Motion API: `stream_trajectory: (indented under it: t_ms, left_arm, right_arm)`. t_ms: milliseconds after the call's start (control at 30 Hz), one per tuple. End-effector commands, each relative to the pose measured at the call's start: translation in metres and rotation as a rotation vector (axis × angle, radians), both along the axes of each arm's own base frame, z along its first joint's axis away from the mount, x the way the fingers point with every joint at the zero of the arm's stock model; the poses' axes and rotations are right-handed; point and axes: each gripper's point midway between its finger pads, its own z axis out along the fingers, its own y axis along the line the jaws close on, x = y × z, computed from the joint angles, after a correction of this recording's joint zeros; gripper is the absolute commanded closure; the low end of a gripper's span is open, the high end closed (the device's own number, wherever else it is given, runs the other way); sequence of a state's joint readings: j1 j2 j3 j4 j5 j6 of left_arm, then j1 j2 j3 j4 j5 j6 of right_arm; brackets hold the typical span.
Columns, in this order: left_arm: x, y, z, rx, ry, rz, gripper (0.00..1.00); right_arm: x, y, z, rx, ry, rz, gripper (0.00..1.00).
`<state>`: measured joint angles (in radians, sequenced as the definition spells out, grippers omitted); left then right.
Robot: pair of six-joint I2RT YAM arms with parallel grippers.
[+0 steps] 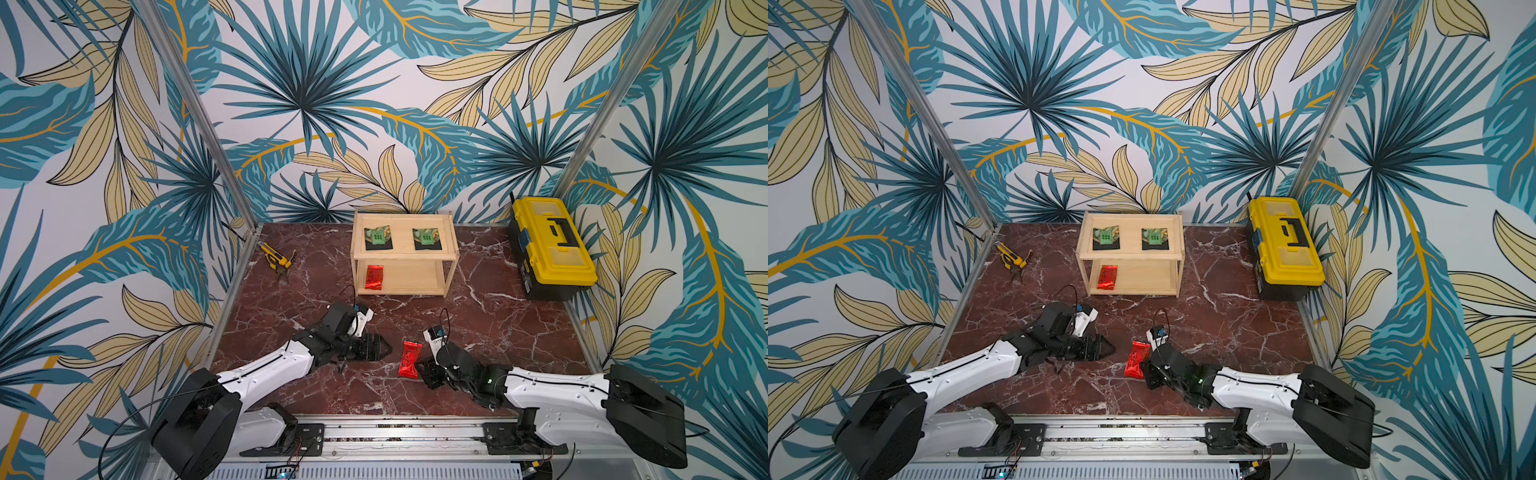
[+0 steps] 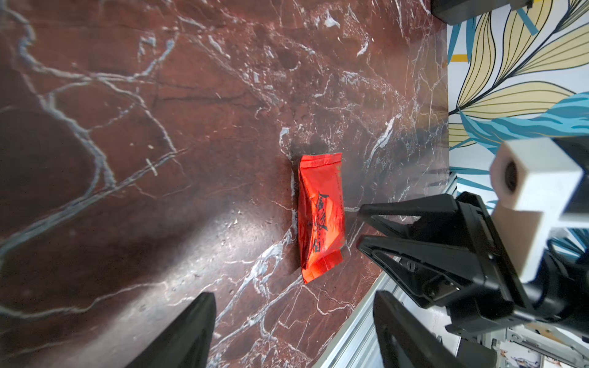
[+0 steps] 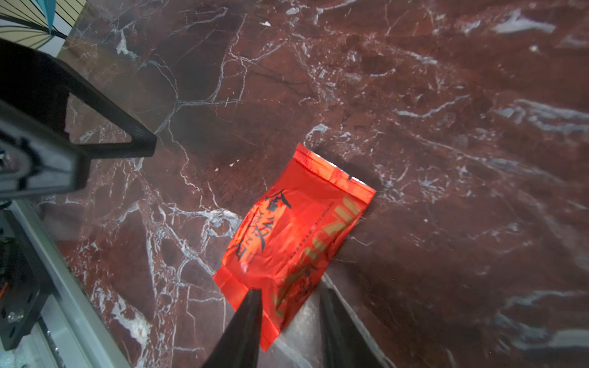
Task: Place the tea bags on the shelf by color
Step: Pick up the tea bag from the center of the board.
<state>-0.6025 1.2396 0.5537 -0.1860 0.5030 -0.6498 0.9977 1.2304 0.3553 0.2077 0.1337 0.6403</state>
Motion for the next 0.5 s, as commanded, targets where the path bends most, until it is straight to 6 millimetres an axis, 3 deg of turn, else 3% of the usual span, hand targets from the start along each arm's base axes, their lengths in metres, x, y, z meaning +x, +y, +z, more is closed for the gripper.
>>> stream_trajectory:
  t_ms: [0, 267, 467]
  left_arm:
    - [0.001, -0.004, 0.006, 0.033, -0.039, -0.031, 0.19]
    - [-0.002, -0.023, 0.004, 0.056, -0.044, -0.074, 0.20]
    - [-0.001, -0.035, -0.009, 0.078, -0.017, -0.083, 0.23]
  right_arm:
    - [0.005, 0.015, 0.010, 0.149, 0.002, 0.015, 0.64]
    - [0.016, 0.023, 0.008, 0.217, 0.027, 0.037, 0.65]
    - [0.019, 0.023, 0.011, 0.247, 0.027, 0.033, 0.65]
